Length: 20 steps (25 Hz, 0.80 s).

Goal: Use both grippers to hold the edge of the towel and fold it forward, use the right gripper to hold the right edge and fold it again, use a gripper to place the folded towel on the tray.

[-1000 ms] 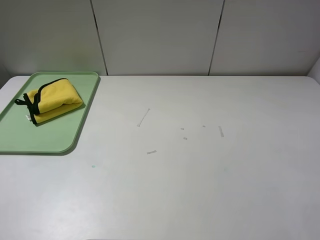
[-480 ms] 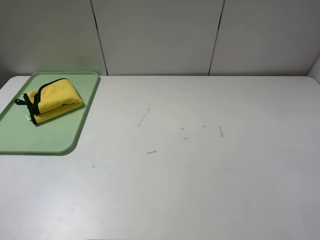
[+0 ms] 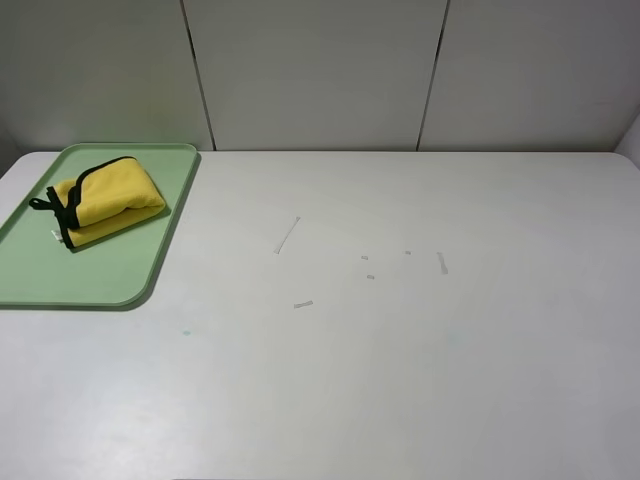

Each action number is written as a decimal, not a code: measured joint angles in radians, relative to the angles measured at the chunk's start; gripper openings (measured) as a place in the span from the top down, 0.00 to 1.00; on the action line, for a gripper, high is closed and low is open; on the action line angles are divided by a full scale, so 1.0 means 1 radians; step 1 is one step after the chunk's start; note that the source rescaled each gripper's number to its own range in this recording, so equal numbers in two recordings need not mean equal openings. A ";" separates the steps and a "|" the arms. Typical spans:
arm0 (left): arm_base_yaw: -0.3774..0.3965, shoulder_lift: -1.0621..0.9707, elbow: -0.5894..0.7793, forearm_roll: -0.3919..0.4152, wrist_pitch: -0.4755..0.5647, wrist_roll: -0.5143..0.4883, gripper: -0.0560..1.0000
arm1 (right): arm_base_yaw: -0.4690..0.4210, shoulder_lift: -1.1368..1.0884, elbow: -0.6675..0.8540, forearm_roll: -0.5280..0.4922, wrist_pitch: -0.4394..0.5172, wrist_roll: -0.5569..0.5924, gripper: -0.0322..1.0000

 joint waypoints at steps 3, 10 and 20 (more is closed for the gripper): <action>0.000 -0.025 0.000 -0.001 0.000 0.002 0.00 | 0.000 0.000 0.000 0.000 0.000 0.000 0.00; 0.036 -0.026 0.000 -0.008 0.000 0.007 0.00 | 0.000 0.000 0.000 0.000 0.000 0.000 0.00; 0.051 -0.026 0.000 -0.007 0.000 0.008 0.00 | 0.000 0.000 0.000 0.000 0.000 0.000 0.00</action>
